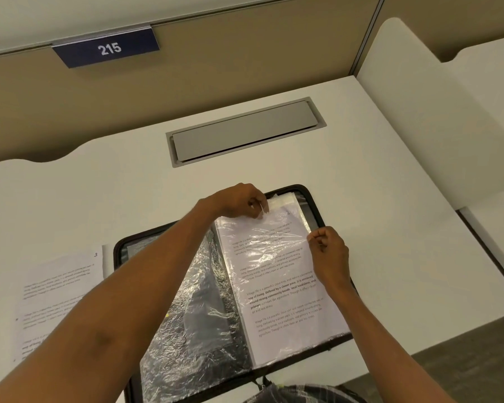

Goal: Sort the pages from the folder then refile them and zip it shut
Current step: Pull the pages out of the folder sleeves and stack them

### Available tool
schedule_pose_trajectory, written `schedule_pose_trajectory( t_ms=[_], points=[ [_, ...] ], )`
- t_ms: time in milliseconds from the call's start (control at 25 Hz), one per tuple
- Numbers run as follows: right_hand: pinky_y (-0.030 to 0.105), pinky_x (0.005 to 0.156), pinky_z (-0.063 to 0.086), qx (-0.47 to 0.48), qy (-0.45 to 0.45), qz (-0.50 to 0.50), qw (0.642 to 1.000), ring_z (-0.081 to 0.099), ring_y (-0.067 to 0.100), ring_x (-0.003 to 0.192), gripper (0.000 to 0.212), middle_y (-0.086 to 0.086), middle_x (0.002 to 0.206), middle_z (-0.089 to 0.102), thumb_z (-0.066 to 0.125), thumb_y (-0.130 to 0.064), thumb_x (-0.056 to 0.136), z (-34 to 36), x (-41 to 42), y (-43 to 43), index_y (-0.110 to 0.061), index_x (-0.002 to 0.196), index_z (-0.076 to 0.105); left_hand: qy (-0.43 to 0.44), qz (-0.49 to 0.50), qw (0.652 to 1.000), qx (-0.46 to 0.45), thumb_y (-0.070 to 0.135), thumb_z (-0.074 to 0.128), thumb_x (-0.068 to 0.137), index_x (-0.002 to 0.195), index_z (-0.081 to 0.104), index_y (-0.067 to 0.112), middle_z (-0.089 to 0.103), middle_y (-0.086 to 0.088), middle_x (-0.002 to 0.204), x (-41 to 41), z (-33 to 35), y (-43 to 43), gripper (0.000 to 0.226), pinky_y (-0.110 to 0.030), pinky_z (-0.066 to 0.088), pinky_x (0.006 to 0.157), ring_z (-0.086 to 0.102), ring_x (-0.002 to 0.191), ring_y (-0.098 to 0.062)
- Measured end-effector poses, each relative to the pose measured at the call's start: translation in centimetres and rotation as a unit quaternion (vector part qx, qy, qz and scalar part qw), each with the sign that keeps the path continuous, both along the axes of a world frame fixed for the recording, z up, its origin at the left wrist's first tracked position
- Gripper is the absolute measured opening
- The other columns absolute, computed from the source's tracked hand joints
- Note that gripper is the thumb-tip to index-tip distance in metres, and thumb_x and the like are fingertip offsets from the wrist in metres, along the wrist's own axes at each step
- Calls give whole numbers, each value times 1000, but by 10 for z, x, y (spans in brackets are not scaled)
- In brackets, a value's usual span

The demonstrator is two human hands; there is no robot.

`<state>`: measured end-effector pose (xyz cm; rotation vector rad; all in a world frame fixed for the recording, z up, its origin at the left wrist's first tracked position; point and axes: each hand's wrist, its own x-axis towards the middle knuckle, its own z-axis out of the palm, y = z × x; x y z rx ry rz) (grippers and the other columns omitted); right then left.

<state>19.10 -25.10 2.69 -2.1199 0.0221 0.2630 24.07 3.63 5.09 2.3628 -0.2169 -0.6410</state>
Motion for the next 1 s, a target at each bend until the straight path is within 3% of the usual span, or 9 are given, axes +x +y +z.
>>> schedule_pose_trajectory(
  t_ms=[240, 440, 600, 720, 880, 1000],
  points=[
    [10, 65, 49, 18, 18, -6, 1000, 66, 5, 84, 5, -4, 95, 70, 65, -13, 99, -4, -1, -3, -11, 103, 64, -7, 18, 1000, -24, 12, 82, 85, 87, 80, 18, 77, 11, 84, 9, -2, -10, 7, -15, 47, 68, 64, 72, -1],
    [14, 66, 52, 45, 57, 11, 997, 68, 6, 86, 20, -6, 98, 69, 71, -24, 96, -1, 1, -7, -14, 110, 60, -11, 30, 999, -28, 6, 76, 86, 75, 75, 29, 76, 8, 83, 13, 0, -16, 26, -18, 46, 68, 66, 76, -11],
    [13, 67, 56, 54, 103, 50, 992, 68, 4, 88, 32, -12, 101, 66, 76, -21, 92, -3, 0, -13, -18, 117, 57, -32, 78, 996, -34, 14, 78, 90, 83, 77, 23, 72, 12, 81, 20, 4, -11, 12, -7, 40, 64, 60, 69, 5],
    [18, 70, 55, 48, 97, 40, 993, 69, 6, 84, 30, -5, 97, 70, 78, -16, 91, -10, -3, -18, -17, 115, 60, -46, 104, 993, -13, 21, 80, 90, 87, 78, 17, 72, 10, 84, 30, 9, 1, 6, -15, 42, 70, 61, 75, 1],
    [27, 75, 59, 46, 99, 22, 994, 69, 14, 81, 27, -1, 92, 70, 78, -16, 90, -15, -5, -21, -17, 112, 62, -73, 158, 985, 4, 20, 79, 92, 89, 73, 16, 75, 0, 95, 43, 25, 22, 7, -32, 53, 84, 69, 91, -18],
    [34, 71, 63, 75, 118, 11, 990, 73, 21, 72, 25, 7, 90, 72, 76, -9, 91, -14, -5, -20, -15, 111, 62, -101, 199, 975, 10, 19, 76, 94, 88, 70, 20, 75, -2, 95, 52, 45, 39, 9, -30, 49, 80, 69, 90, -18]
  ],
)
